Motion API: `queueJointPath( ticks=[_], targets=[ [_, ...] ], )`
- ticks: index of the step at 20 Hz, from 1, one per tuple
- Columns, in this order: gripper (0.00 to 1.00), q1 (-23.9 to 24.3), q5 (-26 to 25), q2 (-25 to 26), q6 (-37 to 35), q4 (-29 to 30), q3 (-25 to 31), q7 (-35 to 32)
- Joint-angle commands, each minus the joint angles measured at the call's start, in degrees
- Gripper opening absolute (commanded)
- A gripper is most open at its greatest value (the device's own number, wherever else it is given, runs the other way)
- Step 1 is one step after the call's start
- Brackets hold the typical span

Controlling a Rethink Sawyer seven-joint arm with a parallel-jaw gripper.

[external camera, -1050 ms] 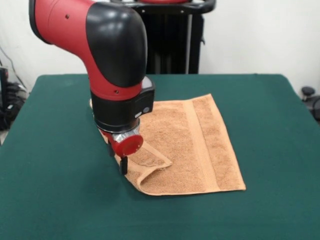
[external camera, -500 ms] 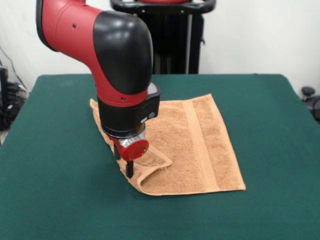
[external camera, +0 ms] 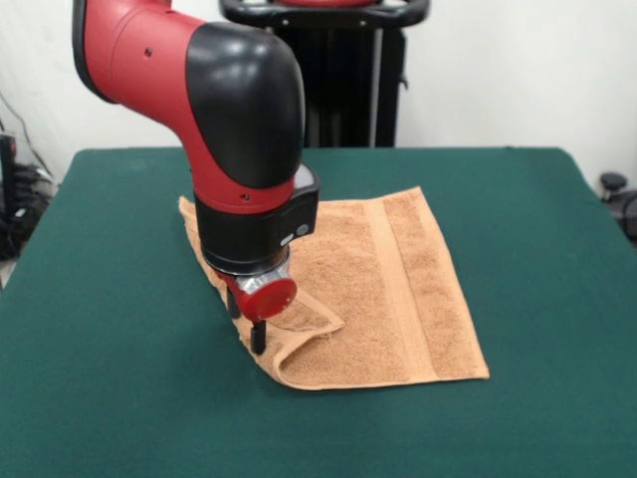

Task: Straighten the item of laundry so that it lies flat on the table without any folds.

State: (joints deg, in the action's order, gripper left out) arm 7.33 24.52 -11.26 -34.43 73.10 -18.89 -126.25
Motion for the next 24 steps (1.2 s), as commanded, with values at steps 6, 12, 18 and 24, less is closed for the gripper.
queueJointPath(
  ticks=[6,12,18,24],
  targets=[
    [1.00,-2.24,2.46,-1.56,-8.17,-0.99,2.20,-14.91],
    [1.00,-2.08,2.00,-5.04,-11.53,-0.50,0.34,-15.23],
    [1.00,-1.68,1.29,-7.85,-17.15,-2.24,-1.43,-15.74],
    [1.00,-1.67,1.56,-7.78,-17.33,-2.59,-1.16,-15.91]
  ],
)
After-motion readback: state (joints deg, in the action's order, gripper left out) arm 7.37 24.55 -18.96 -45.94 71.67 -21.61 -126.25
